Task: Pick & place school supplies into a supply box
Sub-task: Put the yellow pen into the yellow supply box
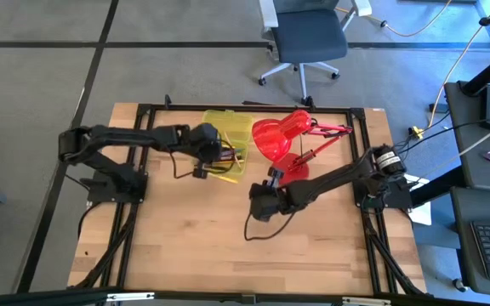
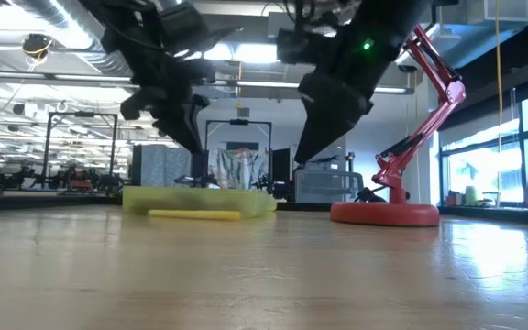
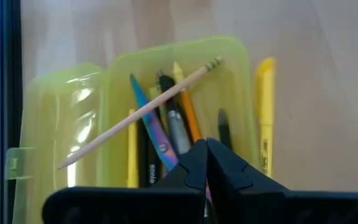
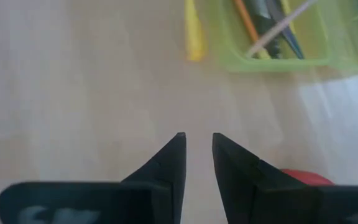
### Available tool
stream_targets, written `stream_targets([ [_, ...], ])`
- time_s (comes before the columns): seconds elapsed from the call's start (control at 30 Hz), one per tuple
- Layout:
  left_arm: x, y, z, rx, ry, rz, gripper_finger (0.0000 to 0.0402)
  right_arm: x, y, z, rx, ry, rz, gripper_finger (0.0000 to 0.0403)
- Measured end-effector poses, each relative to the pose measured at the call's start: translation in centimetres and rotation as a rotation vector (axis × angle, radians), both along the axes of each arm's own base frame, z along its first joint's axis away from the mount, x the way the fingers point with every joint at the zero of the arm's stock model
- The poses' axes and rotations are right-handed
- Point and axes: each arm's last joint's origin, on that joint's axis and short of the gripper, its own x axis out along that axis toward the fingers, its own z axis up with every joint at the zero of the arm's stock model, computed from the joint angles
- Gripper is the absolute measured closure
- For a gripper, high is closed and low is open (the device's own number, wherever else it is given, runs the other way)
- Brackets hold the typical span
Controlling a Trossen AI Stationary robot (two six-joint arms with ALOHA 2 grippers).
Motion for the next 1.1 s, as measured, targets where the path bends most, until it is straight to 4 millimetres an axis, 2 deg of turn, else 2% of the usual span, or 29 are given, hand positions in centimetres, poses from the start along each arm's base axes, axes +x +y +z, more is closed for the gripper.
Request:
stream_targets([
  [0.2, -0.5, 2.1, -0.1, -0.018, -0.014, 0.068, 0.0396, 0.0, -1.8, -0.1, -0.011, 0.039, -0.045, 0.0319],
  [0.47, -0.4, 2.1, 0.0, -0.098, -0.043, 0.156, 0.0387, 0.2, -2.1, -0.3, -0.021, 0.034, -0.030, 0.0319],
  [0.63, -0.4, 2.0, 0.0, -0.101, -0.044, 0.150, 0.0379, 0.5, -2.2, -2.3, -0.016, -0.084, 0.076, 0.0319],
  [0.77, -0.3, 1.5, 0.0, -0.108, -0.045, 0.090, 0.0346, -0.1, -2.7, -4.3, 0.020, -0.208, 0.121, 0.0319],
  [0.97, -0.4, 1.4, 0.1, -0.106, -0.053, 0.055, 0.0268, -0.8, -4.0, -5.8, 0.106, -0.443, 0.176, 0.0319],
  [1.1, -1.1, 1.3, 0.4, -0.181, -0.215, -0.013, 0.0233, -1.1, -5.0, -6.1, 0.159, -0.480, 0.214, 0.0319],
])
